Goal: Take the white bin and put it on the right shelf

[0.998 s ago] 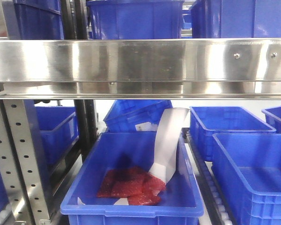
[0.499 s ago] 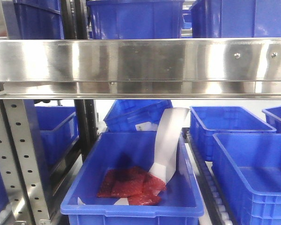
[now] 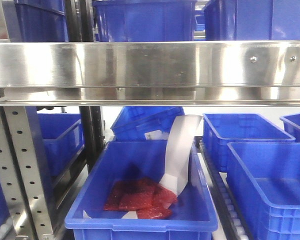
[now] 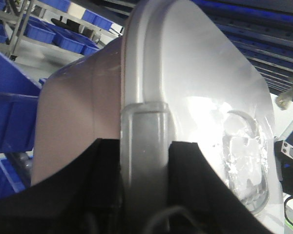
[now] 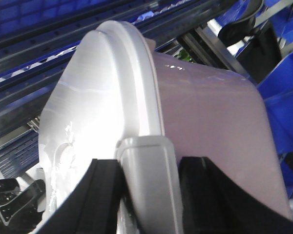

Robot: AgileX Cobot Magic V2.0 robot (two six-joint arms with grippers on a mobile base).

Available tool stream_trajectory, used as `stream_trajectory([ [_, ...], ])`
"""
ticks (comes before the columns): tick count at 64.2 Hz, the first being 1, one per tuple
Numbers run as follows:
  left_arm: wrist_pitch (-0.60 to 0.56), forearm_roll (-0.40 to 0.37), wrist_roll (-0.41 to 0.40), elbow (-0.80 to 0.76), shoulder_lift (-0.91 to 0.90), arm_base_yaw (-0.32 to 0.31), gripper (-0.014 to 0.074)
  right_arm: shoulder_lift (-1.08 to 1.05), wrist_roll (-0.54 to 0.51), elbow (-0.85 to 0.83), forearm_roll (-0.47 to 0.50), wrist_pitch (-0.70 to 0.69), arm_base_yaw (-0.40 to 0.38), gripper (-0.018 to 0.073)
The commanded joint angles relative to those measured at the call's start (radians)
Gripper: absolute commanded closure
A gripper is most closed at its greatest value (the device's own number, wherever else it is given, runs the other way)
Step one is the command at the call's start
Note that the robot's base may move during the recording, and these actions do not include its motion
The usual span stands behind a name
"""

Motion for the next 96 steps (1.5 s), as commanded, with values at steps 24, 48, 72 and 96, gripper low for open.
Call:
stream_trajectory([
  [24,0.18,-0.028,0.061,-0.036,0.162,-0.067,0.0678,0.19,0.02,-0.159,0.117,0.258,0.042,0.0323],
  [48,0.096,0.05,0.063,-0.036,0.209,-0.067,0.0678,0.336,-0.047,-0.159,0.117,0.243,0.117,0.0323],
  [72,0.065,0.104,0.063,-0.036,0.244,-0.067,0.0649,0.373,-0.059,-0.159,0.115,0.226,0.121,0.0323],
  [96,0.08,0.109,0.063,-0.036,0.25,-0.066,0.0191,0.373,-0.081,-0.159,0.074,0.208,0.118,-0.009],
])
